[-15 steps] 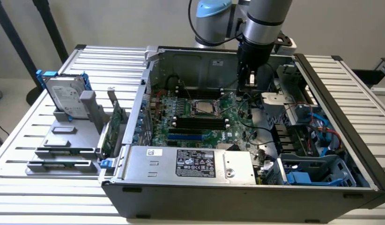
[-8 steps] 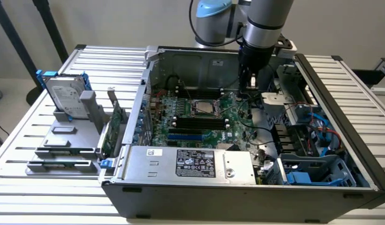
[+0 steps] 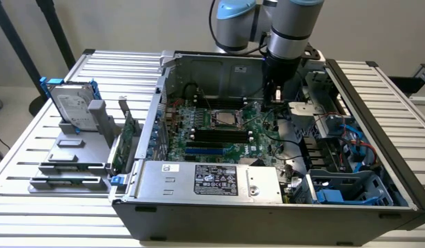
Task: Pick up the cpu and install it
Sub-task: 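Close the cpu cover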
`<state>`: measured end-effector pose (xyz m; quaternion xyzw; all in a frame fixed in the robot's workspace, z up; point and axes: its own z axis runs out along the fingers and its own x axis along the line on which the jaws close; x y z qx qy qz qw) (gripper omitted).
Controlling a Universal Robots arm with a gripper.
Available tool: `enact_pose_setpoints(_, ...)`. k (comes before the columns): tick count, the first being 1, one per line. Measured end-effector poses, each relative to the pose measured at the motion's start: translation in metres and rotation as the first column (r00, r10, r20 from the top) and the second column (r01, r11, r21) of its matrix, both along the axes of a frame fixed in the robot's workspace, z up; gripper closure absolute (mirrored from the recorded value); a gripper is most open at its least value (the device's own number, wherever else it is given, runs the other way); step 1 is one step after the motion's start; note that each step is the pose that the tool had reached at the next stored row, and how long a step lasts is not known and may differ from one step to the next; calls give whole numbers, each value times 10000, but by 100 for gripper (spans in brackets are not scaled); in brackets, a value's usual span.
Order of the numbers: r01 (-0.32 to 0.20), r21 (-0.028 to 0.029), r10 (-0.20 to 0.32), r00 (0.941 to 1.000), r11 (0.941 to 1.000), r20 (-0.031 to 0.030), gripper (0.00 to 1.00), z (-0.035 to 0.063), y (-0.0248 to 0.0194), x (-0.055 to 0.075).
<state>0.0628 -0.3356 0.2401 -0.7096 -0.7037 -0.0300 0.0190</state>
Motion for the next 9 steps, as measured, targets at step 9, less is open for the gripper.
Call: enact_pose_setpoints(9,7,53,-2,9953,10000,-966,89,-10,0,0)
